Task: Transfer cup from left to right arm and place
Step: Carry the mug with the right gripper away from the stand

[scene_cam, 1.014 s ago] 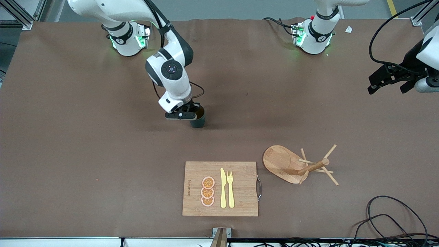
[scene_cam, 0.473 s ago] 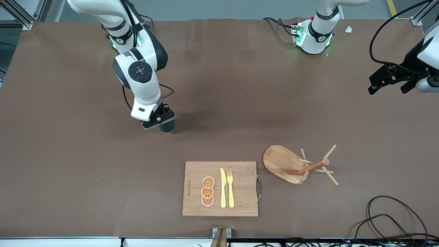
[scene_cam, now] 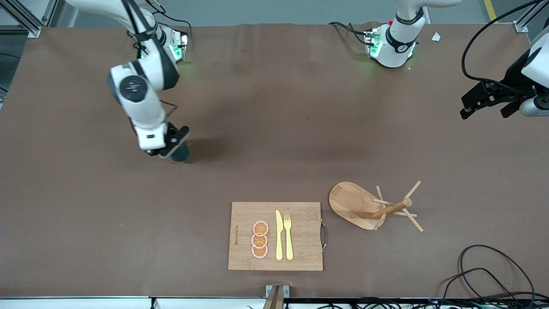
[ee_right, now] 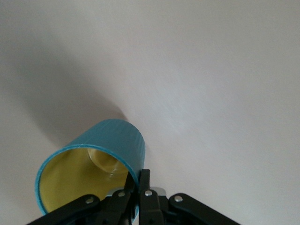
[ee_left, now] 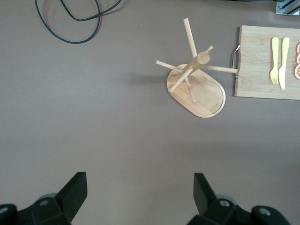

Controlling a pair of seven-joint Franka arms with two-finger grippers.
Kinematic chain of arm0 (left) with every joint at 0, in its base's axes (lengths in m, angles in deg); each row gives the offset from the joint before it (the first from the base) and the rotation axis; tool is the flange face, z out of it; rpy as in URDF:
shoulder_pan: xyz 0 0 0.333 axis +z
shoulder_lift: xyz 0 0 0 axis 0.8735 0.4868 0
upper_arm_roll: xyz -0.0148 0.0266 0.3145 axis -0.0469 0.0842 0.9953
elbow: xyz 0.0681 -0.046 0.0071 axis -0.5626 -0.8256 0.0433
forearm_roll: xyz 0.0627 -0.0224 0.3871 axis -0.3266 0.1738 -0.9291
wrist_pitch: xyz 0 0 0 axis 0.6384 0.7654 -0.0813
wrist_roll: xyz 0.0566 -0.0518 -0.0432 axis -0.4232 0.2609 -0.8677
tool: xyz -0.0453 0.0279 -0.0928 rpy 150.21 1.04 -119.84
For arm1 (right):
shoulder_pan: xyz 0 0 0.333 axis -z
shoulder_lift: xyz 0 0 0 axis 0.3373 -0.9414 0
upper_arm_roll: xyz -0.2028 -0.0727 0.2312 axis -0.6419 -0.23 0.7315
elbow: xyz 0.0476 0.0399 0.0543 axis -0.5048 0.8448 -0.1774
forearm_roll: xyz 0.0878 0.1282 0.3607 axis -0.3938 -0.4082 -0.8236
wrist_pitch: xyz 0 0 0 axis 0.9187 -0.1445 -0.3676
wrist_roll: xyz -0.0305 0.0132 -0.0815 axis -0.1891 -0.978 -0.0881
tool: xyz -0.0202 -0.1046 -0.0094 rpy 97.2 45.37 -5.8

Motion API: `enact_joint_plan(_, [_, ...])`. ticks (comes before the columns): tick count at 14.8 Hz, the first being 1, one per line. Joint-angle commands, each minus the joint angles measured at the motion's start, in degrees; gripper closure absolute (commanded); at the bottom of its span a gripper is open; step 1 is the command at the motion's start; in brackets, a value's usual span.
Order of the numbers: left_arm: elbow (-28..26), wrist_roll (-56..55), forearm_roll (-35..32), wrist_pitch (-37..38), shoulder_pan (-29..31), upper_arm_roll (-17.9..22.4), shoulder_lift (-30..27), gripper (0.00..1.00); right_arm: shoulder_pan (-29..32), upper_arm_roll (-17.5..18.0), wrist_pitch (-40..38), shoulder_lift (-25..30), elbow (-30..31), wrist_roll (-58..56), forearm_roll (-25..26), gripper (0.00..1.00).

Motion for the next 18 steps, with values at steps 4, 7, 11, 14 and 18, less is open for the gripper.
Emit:
enact_joint_plan(4, [0.4, -0.9, 0.8, -0.4, 0.1, -0.3, 0.2, 0.0, 11.8, 1.2, 3.0, 2.9, 5.9, -29.2, 0.2, 1.0])
enact_joint_plan(7, [0.4, -0.9, 0.9, -0.4, 0.1, -0.3, 0.2, 0.0, 14.9, 1.0, 2.3, 2.7, 6.8, -44.6, -6.1, 1.0])
enact_joint_plan(11, [0.4, -0.9, 0.9, -0.4, 0.1, -0.3, 0.2, 0.0, 15.8, 0.9, -0.3, 2.2, 6.4, -53.6, -16.2, 1.0])
enact_joint_plan(14, [0.4, -0.9, 0.9, -0.4, 0.1, -0.3, 0.2, 0.0, 16.6, 0.8, 1.2, 0.7, 5.7, -54.0, -16.1, 1.0])
enact_joint_plan(18, [0.4, -0.8, 0.9, -0.4, 0.1, -0.3, 0.2, 0.0, 17.3, 0.7, 2.6, 0.0, 4.7, -54.1, -15.3, 1.0])
